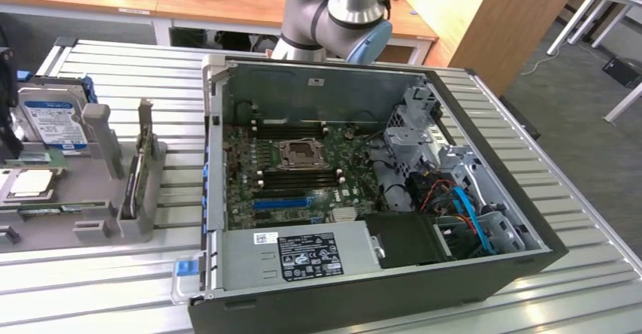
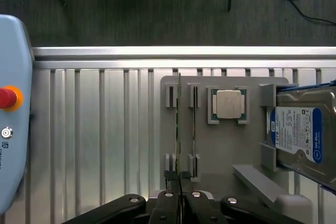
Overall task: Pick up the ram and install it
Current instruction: 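Pick up the ram and move it above insertion slot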
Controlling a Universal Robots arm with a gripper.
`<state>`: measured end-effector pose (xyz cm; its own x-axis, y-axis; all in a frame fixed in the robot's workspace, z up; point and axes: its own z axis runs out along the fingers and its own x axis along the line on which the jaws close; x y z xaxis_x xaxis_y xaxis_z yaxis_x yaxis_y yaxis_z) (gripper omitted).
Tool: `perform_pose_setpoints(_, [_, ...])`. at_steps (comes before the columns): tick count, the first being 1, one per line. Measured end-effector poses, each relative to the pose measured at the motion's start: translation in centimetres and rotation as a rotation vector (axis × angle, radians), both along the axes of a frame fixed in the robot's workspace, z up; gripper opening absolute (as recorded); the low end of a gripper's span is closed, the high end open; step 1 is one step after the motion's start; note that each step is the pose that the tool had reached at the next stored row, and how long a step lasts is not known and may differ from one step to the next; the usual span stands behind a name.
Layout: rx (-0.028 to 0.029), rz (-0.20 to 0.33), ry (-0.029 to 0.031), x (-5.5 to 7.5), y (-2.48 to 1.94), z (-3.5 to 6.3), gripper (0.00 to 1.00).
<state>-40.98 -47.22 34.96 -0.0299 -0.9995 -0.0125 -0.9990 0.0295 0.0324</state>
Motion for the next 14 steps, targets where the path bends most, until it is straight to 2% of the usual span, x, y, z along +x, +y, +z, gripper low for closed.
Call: perform_pose_setpoints(14, [0.0000, 0.000, 0.0000, 0.0, 0.00, 2.46, 0.12])
